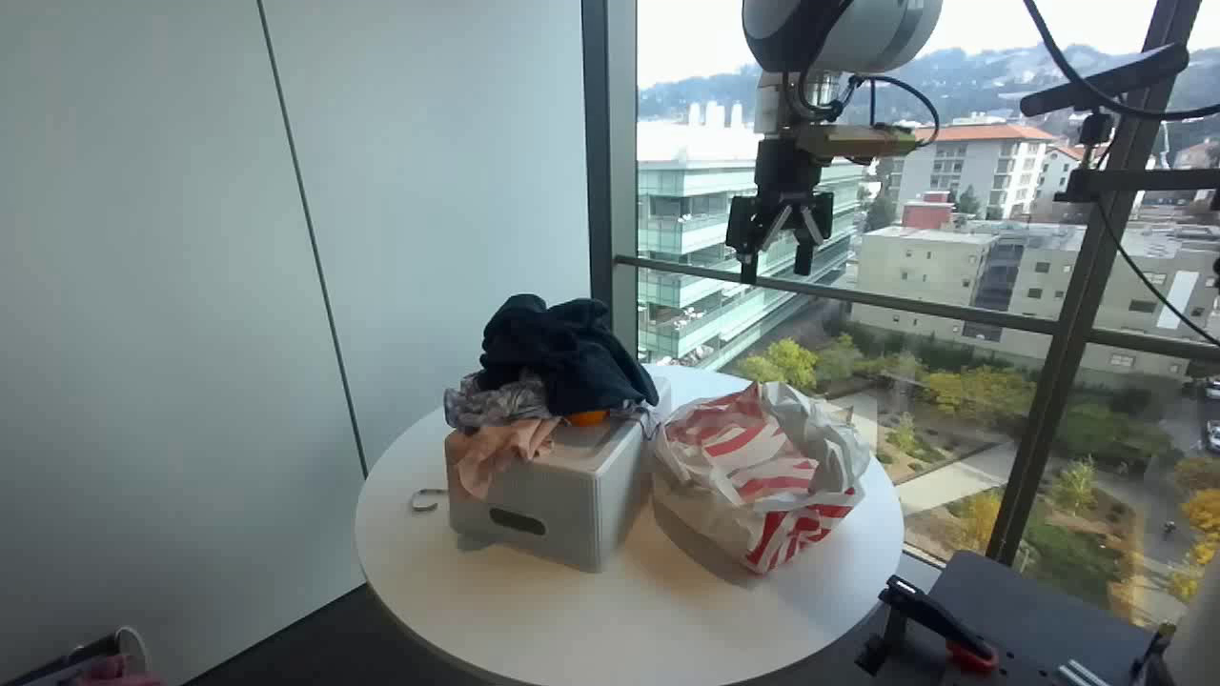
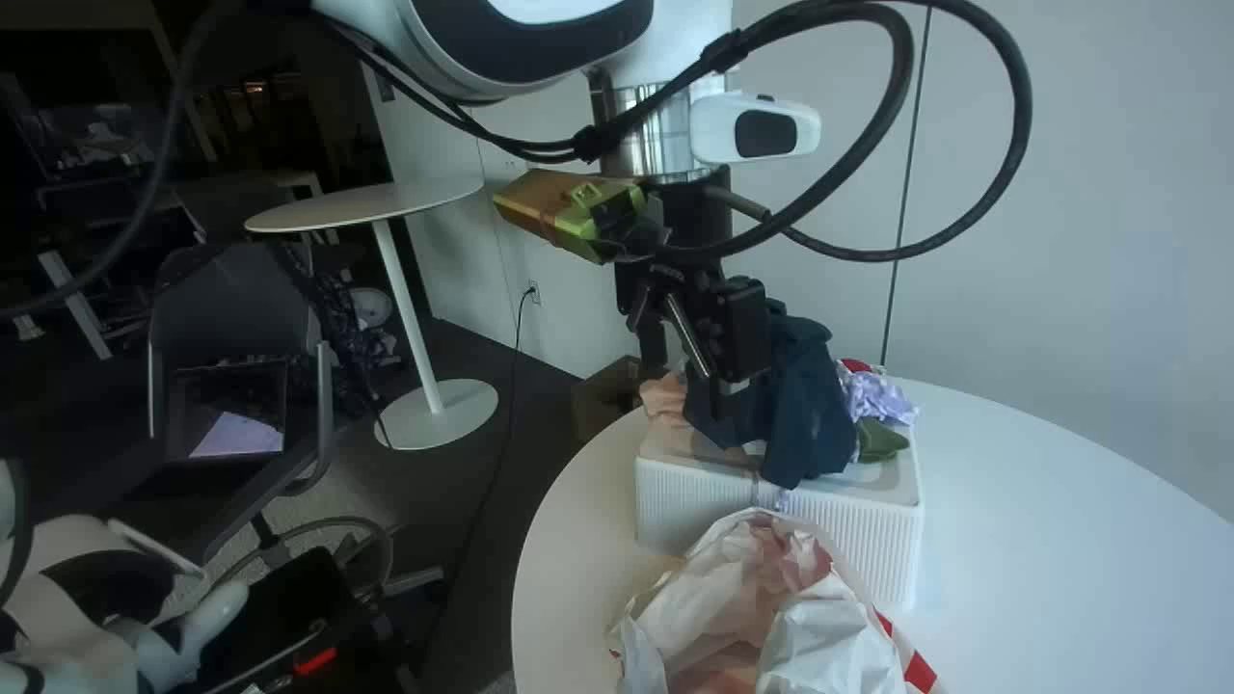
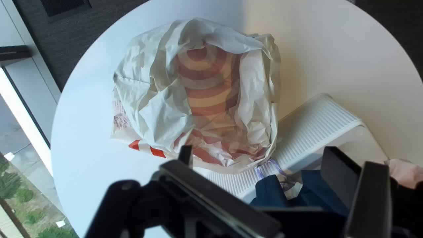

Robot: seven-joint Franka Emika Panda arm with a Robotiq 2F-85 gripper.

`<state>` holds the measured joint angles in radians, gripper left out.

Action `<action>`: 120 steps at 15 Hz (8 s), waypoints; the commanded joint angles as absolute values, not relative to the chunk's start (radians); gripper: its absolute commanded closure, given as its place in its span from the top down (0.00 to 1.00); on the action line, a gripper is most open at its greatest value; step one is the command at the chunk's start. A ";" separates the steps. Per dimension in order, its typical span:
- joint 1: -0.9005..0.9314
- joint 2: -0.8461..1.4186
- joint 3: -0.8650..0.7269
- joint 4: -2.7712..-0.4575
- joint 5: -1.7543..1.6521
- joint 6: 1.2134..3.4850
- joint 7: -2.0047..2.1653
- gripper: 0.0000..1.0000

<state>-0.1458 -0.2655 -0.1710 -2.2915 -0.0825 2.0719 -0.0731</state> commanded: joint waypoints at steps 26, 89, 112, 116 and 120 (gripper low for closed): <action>-0.011 0.213 -0.004 -1.657 -0.054 2.085 -0.054 1.00; -0.089 -0.638 0.047 -2.504 -0.013 2.398 0.305 0.12; 0.009 0.110 0.007 -2.267 0.072 2.442 -0.144 0.12; -0.023 0.200 0.009 -2.288 0.121 2.543 -0.236 0.12; -0.054 0.345 0.018 -2.331 0.113 2.782 -0.246 0.11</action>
<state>-0.0299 0.2392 0.0046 -2.3174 0.0974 2.6202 -0.2113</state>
